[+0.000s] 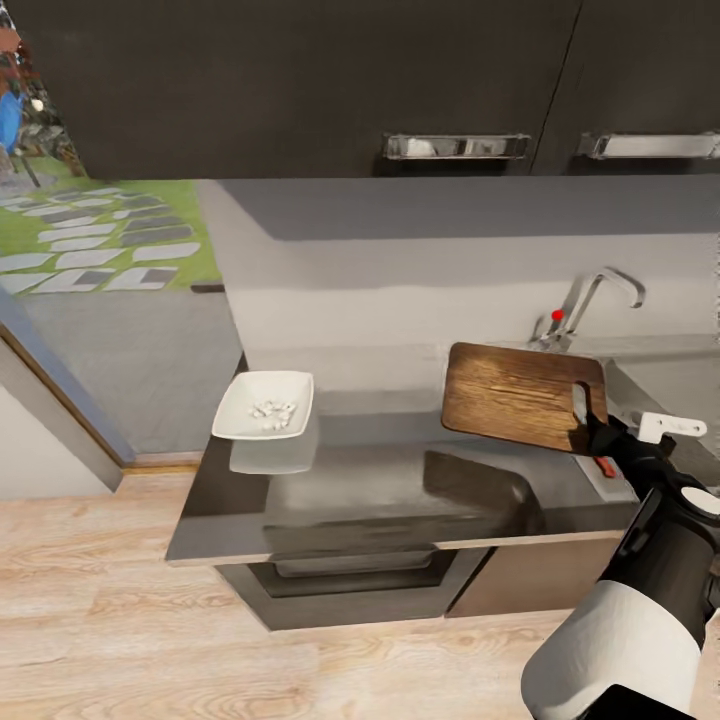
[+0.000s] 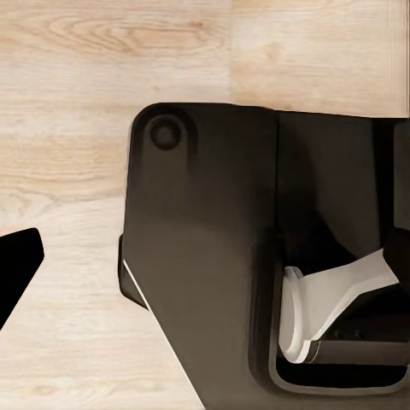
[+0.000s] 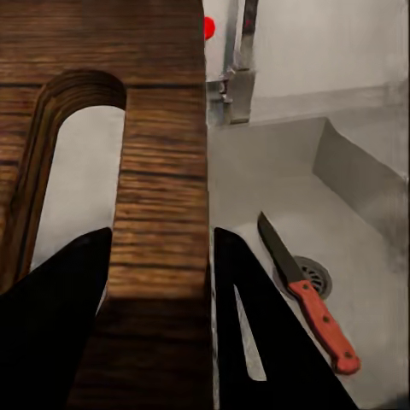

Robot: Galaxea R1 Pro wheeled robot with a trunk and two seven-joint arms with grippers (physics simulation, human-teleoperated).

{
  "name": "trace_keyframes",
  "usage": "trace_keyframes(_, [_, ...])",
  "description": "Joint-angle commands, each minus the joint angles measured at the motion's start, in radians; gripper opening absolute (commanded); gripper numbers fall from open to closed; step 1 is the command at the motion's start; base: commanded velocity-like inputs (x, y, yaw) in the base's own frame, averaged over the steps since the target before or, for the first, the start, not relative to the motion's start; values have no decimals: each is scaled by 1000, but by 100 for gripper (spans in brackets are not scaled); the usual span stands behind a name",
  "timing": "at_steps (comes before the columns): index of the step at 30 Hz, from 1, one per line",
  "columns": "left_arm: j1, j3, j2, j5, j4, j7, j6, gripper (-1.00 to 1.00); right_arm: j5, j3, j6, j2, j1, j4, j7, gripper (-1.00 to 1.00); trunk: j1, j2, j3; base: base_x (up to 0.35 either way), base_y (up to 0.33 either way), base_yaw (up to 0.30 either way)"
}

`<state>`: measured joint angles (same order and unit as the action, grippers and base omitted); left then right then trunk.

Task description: In the kitchen, take the Vidalia onion out of the sink, dice it on the chopping board with the paring knife, put the diced onion into the bowl on the countertop, then place both the paring knife and the chopping board into the sink.

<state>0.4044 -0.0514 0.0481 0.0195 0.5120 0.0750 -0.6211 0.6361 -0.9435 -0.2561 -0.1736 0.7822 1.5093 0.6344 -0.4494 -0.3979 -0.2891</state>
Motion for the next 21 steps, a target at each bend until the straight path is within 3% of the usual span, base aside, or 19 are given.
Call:
trace_keyframes(1, [1,-5,1,2,2,8,0,100,13,7,-5,-1,2,1,-44,-100,-1,-2,-2,0,-314,0])
trace_keyframes(5, [1,-5,1,2,2,8,0,100,27,45,-6,-1,2,-5,-134,-100,-1,-2,-2,0,-314,0])
trace_keyframes(12, [1,-5,1,2,2,8,0,100,30,57,-11,-1,2,-16,-203,-100,-1,-2,-2,0,-314,0])
trace_keyframes(16, [1,-5,1,2,2,8,0,100,29,84,-18,-1,2,-60,-353,-100,-1,-2,-2,0,-314,0])
trace_keyframes(18, [1,-5,1,2,2,8,0,100,26,131,-19,-1,2,-101,-451,-100,-1,-2,-2,0,-314,0])
trace_keyframes(21, [1,-5,1,2,2,8,0,100,20,157,-20,-1,2,-144,-532,-100,-1,-2,-2,0,-313,0])
